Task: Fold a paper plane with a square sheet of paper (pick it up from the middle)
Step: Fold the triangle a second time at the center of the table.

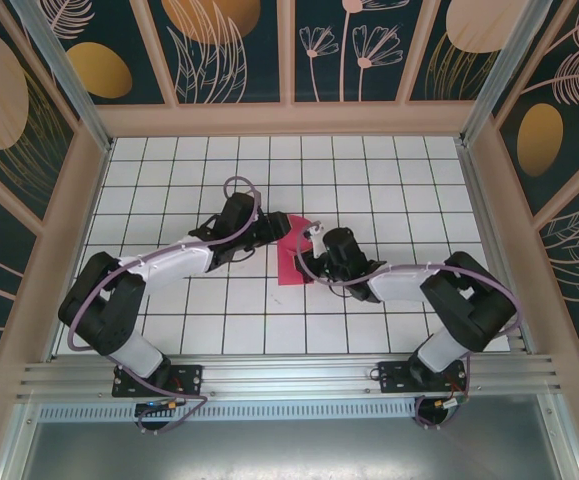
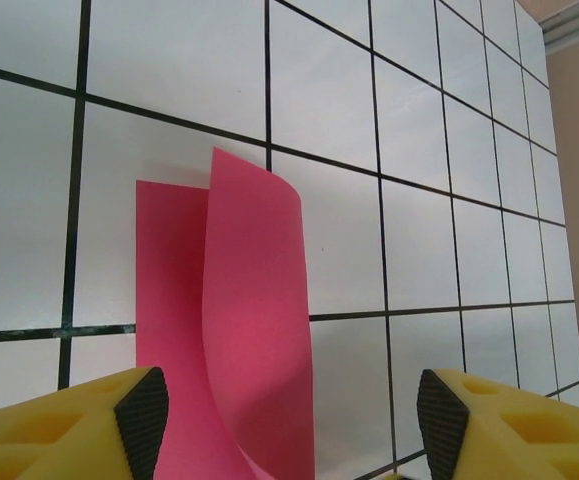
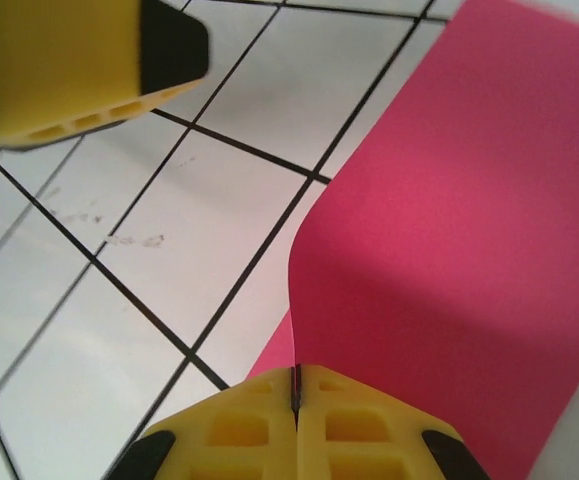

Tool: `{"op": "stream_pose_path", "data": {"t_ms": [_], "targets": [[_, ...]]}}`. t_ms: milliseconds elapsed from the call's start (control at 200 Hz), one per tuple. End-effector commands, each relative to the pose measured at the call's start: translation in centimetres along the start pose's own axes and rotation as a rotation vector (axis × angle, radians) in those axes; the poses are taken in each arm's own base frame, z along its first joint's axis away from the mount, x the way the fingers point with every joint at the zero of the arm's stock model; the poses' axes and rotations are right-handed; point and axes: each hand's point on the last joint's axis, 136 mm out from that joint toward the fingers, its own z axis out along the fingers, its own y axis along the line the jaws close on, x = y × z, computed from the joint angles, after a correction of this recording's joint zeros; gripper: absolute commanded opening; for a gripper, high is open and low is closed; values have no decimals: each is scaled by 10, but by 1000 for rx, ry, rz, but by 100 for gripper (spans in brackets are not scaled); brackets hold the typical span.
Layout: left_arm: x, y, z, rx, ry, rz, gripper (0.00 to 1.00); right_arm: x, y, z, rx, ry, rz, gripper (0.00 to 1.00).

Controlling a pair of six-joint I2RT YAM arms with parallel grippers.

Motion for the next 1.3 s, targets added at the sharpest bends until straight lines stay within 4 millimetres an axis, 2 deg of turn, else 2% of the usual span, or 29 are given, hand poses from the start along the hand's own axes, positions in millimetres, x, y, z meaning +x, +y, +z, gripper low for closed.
{"op": "stream_pose_path", "data": {"t_ms": [0, 170, 260, 275, 300, 340, 345, 365, 520, 626, 906, 1051, 1296], "targets": [[2, -7, 0, 57, 5, 45, 65, -5, 16, 1, -205, 50, 216, 4], [8, -11, 11, 88, 49, 38, 59, -5, -1, 2, -278, 85, 367, 5], [7, -17, 17, 101, 66, 48, 56, 0, 1, 5, -307, 117, 395, 4], [6, -19, 19, 103, 68, 49, 56, -4, -8, 3, -294, 102, 411, 4], [5, -21, 22, 103, 74, 53, 55, -4, -10, 3, -296, 102, 415, 5], [8, -20, 26, 102, 91, 58, 54, -4, -10, 3, -304, 105, 414, 4], [4, -26, 25, 114, 82, 62, 54, -3, -10, 3, -305, 108, 414, 4], [3, -24, 34, 105, 92, 59, 52, -3, -10, 3, -307, 111, 414, 4], [-1, -32, 62, 107, 136, 48, 44, -2, -9, 3, -313, 121, 401, 4], [4, -33, 79, 115, 170, 30, 41, -1, -6, 1, -327, 119, 377, 4], [13, -35, 102, 146, 234, 3, 40, 3, -2, -6, -325, 105, 274, 6], [29, -17, 113, 101, 291, -8, 38, 1, -6, -7, -292, 83, 251, 7], [53, 17, 114, 14, 342, 0, 35, 5, -18, -6, -197, 93, 265, 17]]}}
